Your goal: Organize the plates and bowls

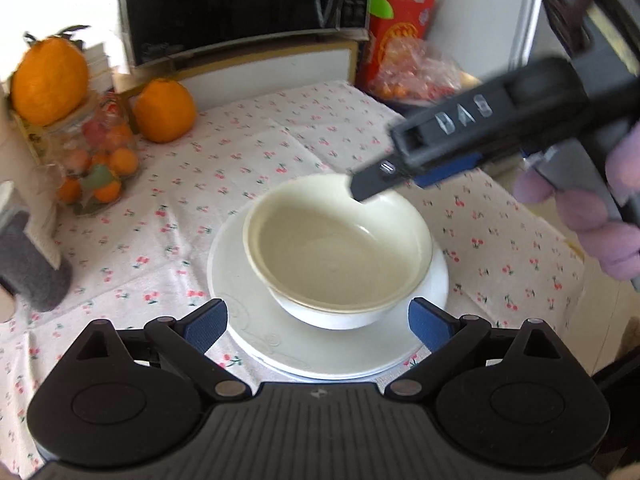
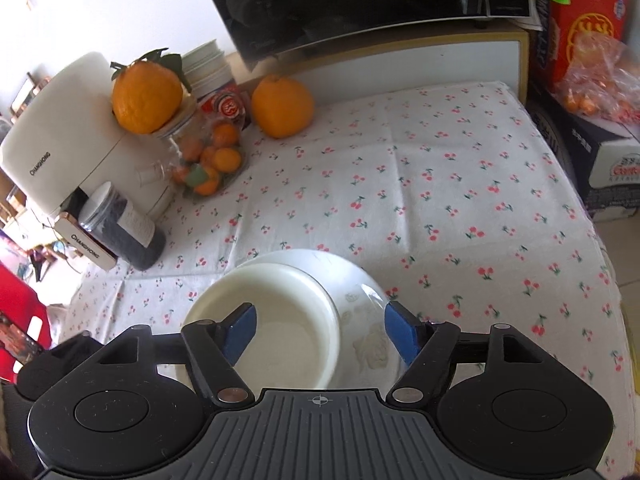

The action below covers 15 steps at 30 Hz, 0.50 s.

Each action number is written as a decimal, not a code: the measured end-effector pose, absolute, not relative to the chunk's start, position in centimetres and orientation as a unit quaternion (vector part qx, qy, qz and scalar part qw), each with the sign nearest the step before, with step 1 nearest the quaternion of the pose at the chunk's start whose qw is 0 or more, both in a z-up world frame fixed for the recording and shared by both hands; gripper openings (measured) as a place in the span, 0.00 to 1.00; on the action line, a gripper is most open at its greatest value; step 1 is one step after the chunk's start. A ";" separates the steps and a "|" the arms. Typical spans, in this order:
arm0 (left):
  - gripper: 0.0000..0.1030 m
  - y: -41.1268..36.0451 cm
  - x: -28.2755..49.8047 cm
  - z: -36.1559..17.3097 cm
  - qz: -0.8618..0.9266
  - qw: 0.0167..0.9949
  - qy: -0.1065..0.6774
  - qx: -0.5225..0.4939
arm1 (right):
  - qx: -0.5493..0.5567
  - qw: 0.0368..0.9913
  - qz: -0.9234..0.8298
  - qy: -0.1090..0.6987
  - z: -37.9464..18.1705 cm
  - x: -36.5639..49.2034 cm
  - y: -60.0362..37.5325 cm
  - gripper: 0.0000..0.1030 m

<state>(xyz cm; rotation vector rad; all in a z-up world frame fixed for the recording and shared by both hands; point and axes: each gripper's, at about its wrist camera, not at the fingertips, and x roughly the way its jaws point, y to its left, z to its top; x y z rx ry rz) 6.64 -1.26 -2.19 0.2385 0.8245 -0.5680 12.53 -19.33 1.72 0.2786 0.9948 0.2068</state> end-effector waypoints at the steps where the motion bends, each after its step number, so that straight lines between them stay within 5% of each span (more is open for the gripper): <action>1: 0.95 -1.1 6.5 -1.8 -0.265 0.875 0.391 0.110 | 0.128 0.867 0.095 0.473 1.9 12.2 -19.4 0.70; 15: 1.00 1.7 3.6 0.4 -0.122 0.904 0.411 0.002 | 0.124 0.876 0.042 0.464 4.7 5.7 -20.9 0.86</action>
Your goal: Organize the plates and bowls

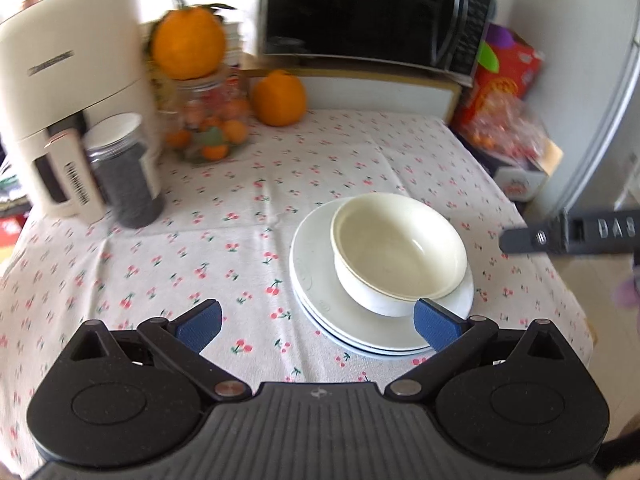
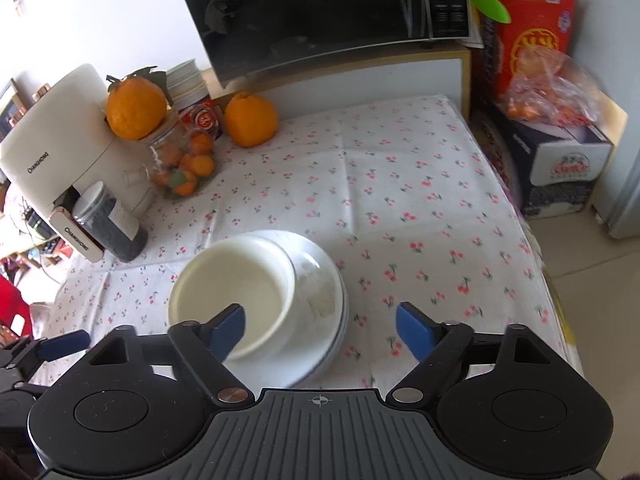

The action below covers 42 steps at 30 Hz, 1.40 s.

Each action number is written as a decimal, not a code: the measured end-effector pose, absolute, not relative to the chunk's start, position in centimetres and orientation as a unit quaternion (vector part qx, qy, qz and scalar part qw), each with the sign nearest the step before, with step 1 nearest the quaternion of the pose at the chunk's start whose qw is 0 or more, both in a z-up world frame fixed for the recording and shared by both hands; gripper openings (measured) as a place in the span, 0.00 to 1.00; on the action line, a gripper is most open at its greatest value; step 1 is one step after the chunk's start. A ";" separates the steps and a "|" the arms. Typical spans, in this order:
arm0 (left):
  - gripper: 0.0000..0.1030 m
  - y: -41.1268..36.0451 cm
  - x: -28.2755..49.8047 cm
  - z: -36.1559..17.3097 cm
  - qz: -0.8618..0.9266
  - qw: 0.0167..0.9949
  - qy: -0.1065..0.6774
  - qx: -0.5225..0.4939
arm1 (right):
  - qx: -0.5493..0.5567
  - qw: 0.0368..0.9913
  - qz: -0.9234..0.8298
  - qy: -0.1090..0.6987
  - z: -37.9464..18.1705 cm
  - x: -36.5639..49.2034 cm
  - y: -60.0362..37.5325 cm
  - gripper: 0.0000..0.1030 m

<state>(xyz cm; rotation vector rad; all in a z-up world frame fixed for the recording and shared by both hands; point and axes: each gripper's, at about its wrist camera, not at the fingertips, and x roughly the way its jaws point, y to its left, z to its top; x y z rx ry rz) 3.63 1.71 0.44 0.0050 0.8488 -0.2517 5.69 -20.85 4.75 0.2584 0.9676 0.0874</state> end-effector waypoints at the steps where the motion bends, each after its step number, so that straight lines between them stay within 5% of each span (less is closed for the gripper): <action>1: 1.00 1.8 3.3 0.5 -0.115 0.904 0.411 -0.004 | 0.122 0.876 0.040 0.465 4.7 5.2 -20.7 0.86; 42: 1.00 0.6 0.9 -0.8 -0.003 0.900 0.435 0.016 | 0.040 0.880 -0.025 0.473 1.4 1.0 -17.6 0.92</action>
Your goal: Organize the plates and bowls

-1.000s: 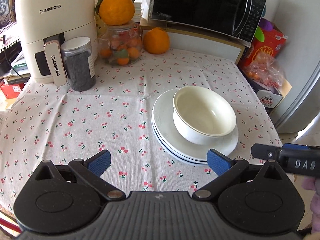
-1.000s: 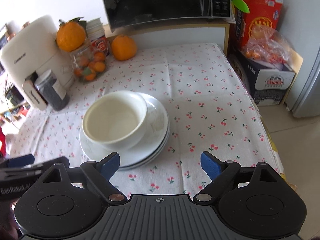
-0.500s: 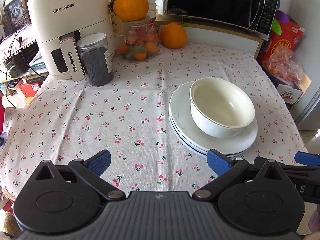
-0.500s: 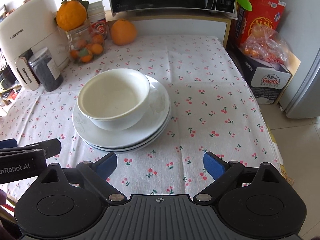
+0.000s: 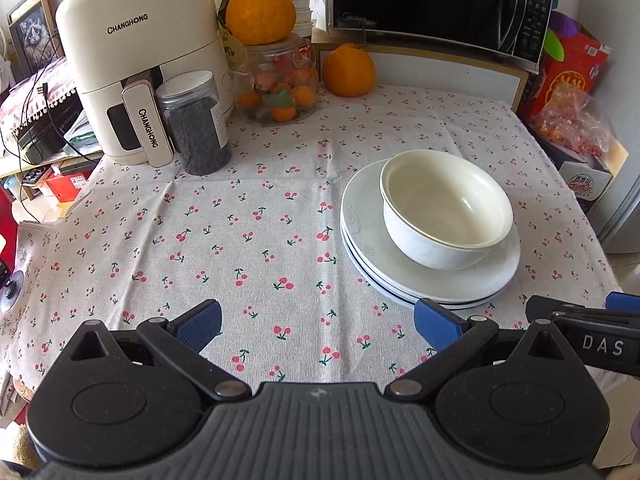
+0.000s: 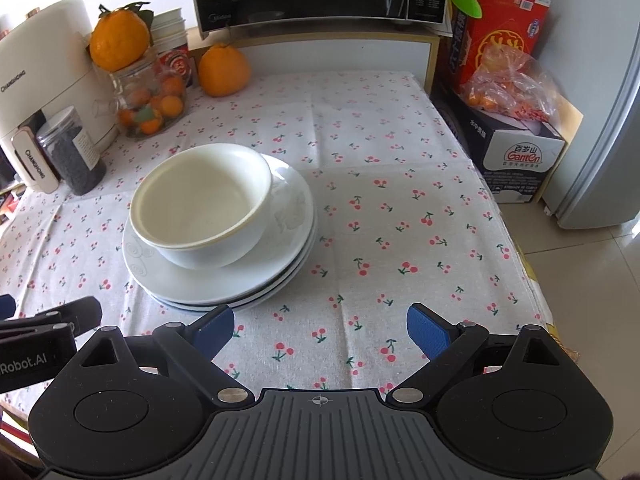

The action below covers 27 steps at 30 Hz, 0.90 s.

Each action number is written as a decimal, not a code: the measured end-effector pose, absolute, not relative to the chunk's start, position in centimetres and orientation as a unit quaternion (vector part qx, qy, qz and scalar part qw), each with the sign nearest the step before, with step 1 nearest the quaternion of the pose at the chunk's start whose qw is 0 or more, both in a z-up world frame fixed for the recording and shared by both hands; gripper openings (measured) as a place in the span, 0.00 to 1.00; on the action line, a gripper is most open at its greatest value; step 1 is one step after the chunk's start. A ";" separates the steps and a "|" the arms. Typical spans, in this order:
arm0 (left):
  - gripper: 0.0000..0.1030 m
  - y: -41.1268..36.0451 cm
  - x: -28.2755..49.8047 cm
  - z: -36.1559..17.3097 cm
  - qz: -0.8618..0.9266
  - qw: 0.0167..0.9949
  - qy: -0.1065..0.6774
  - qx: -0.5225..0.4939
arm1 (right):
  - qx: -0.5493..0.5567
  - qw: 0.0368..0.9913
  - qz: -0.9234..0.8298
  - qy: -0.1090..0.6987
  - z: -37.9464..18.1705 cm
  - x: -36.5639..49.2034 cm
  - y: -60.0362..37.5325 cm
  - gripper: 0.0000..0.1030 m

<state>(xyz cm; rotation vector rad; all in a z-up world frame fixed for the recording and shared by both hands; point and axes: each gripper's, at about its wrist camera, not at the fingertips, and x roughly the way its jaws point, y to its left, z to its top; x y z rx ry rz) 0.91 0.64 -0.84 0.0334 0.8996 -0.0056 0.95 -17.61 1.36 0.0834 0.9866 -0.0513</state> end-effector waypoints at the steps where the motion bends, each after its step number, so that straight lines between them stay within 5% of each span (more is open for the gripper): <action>1: 1.00 0.6 0.9 -0.9 -0.002 0.900 0.435 0.017 | 0.040 0.880 -0.025 0.473 1.4 1.0 -17.6 0.92; 27: 1.00 0.7 0.9 -1.1 -0.002 0.899 0.438 0.019 | 0.040 0.879 -0.021 0.474 1.2 0.9 -17.6 0.92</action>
